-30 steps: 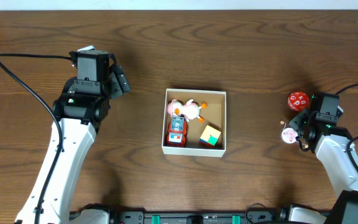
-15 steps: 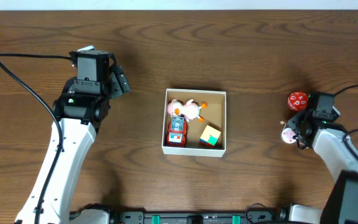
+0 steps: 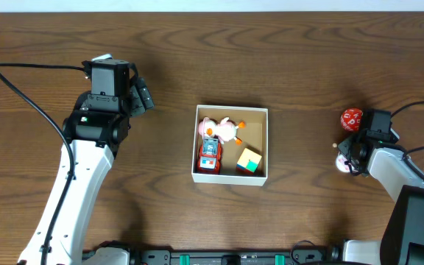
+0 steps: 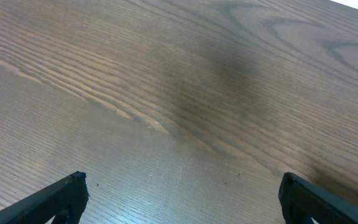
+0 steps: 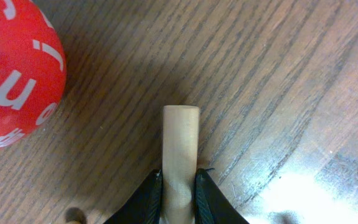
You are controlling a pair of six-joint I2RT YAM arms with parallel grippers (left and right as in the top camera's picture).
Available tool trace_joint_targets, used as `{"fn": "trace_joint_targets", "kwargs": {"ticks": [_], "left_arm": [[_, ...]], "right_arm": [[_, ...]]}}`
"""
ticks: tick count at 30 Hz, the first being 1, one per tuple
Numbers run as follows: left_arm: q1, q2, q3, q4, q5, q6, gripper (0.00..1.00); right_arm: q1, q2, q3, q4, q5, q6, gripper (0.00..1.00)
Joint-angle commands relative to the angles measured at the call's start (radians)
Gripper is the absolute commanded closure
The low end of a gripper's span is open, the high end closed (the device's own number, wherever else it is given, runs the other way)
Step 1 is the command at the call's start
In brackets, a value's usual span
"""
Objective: Pack container
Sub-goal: 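Grasp the white stick toy by its stick with the right gripper, then lift the stick toy and carry it over the box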
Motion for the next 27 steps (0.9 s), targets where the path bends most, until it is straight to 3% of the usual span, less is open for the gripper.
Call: {"fn": "trace_joint_targets", "kwargs": {"ticks": [1,9,16,27], "left_arm": [[0.004,-0.013,0.027,0.0,-0.012,-0.013,0.02],[0.004,-0.013,0.027,0.0,-0.012,-0.013,0.02],[0.004,-0.013,0.027,0.0,-0.012,-0.013,0.02],[0.004,-0.013,0.027,0.0,-0.012,-0.013,0.02]], "right_arm": [[0.008,0.018,-0.006,-0.004,0.01,0.007,0.83],[0.009,0.009,-0.004,-0.008,0.01,-0.053,0.83],[0.039,-0.1,0.003,-0.039,0.01,-0.138,0.85],[0.285,-0.365,0.003,-0.051,-0.01,-0.232,0.89]]}}
